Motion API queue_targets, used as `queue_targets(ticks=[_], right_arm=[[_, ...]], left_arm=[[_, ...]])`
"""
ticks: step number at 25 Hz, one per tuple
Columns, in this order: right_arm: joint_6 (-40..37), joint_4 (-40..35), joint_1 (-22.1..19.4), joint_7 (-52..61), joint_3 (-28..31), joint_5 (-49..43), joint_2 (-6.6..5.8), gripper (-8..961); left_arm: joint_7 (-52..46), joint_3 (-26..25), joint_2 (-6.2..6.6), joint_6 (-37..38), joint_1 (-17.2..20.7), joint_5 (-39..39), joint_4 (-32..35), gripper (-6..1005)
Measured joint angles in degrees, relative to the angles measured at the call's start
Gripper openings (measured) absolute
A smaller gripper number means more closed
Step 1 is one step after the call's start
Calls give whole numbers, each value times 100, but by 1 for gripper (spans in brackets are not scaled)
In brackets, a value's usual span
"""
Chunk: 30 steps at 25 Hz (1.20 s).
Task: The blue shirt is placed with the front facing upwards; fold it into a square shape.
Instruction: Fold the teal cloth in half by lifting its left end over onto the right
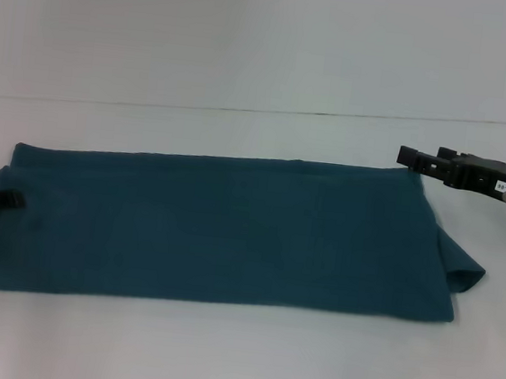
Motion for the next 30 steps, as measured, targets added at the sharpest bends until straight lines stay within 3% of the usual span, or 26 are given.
queue_targets(ticks=[30], right_arm=[[30, 11, 8, 0, -9, 2, 0, 917]], left_arm=[[-9, 75, 25, 171, -329, -4, 490, 822]])
